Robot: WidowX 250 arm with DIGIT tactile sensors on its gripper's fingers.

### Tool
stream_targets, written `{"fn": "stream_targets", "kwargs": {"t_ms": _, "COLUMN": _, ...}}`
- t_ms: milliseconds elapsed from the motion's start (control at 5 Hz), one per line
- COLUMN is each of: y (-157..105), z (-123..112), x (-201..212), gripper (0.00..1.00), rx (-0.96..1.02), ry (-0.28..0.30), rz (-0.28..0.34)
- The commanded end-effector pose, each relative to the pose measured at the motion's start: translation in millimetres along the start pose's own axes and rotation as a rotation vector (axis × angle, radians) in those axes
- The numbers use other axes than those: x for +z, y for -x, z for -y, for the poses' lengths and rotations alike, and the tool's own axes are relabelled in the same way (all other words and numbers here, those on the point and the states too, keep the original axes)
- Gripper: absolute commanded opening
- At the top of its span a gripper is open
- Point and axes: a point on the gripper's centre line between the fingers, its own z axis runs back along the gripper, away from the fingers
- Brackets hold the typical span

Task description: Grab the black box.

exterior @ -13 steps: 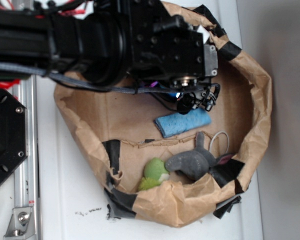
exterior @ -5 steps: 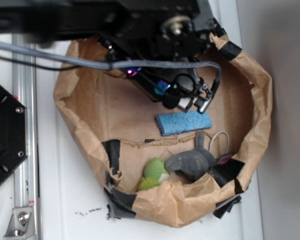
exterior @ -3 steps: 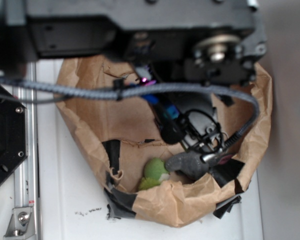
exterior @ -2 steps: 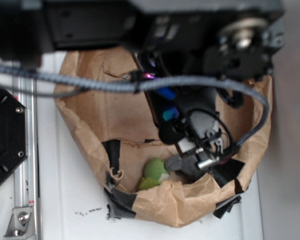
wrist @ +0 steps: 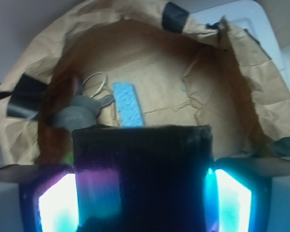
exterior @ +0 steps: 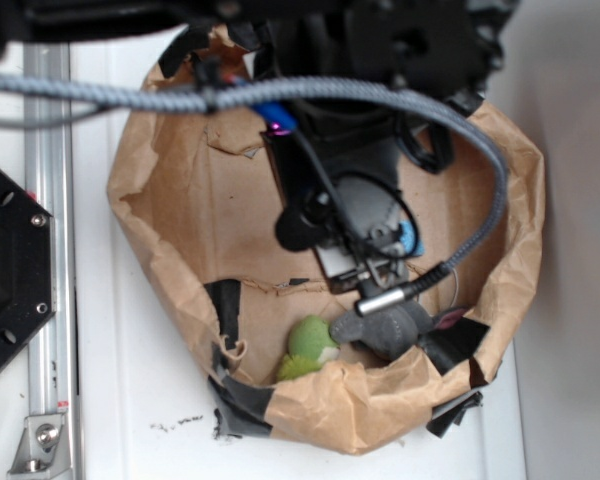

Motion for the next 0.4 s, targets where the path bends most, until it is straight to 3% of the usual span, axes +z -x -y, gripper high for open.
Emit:
{"fn": "stream_targets", "kwargs": {"t_ms": 0, "y": 1.0, "z": -11.9, "x": 4.9, "gripper": 0.00, "rx": 0.045, "ry": -0.043, "rz": 0.115}}
{"fn": "stream_targets", "kwargs": {"t_ms": 200, "y": -0.8, "z": -8.1, "x": -0.3, "gripper": 0.00, "rx": 0.053, "ry": -0.074, "rz": 0.119}}
